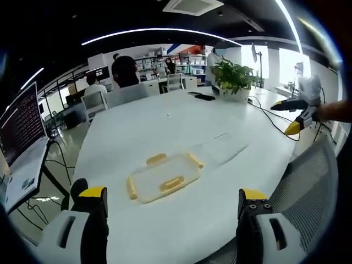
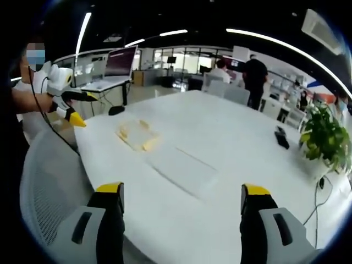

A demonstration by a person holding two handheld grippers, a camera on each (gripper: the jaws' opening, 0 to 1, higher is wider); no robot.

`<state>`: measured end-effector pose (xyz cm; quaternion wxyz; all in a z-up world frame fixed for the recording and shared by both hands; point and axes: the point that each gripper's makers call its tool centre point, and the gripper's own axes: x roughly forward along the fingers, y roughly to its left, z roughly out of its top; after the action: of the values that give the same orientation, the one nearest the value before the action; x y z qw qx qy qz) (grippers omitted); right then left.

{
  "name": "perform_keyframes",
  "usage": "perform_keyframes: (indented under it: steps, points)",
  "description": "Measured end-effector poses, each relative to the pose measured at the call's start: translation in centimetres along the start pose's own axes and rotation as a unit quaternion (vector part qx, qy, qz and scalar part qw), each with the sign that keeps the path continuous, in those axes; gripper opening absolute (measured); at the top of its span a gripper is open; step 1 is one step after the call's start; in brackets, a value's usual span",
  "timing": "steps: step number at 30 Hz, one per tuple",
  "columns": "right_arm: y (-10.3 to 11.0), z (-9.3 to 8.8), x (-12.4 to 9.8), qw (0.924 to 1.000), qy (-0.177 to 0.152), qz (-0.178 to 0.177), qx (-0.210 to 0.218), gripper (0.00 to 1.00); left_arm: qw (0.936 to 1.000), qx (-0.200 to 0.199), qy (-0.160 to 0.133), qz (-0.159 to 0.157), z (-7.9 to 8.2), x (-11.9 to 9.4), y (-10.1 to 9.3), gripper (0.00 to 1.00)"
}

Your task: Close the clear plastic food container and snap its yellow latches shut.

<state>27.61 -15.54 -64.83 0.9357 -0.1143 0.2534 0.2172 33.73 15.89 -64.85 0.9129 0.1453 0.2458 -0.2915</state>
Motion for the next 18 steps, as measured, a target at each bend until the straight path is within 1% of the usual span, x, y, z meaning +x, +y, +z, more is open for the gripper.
perform_keyframes:
  steps: [3,6,9,10,13,17,18]
  points:
    - [-0.1,0.6,0.1,0.9999,0.000,0.010,0.001,0.86,0.9998,0.013,0.012,-0.010,-0.1,0.1,0.3,0.95]
    - [-0.1,1.0,0.4,0.9998,0.007,0.020,-0.005,0.86,0.9992,0.028,0.022,-0.020,-0.4,0.4,0.7,0.95]
    - [0.1,1.2,0.7,0.9989,0.022,0.039,-0.018,0.86,0.9984,0.035,0.031,-0.030,-0.6,0.5,1.1,0.94]
    - [0.1,1.3,0.8,0.9987,0.021,0.043,-0.020,0.86,0.9982,0.036,0.033,-0.033,-0.6,0.5,1.2,0.95]
    - [0.2,1.6,1.1,0.9978,0.026,0.060,-0.014,0.87,0.9966,0.047,0.048,-0.047,-0.8,0.6,1.5,0.94]
    - [0.4,1.8,1.6,0.9963,0.034,0.074,-0.029,0.86,0.9928,0.066,0.071,-0.071,-1.3,0.7,1.6,0.94]
    - [0.5,1.9,1.8,0.9955,0.036,0.080,-0.034,0.86,0.9921,0.072,0.074,-0.071,-1.3,0.8,1.8,0.94]
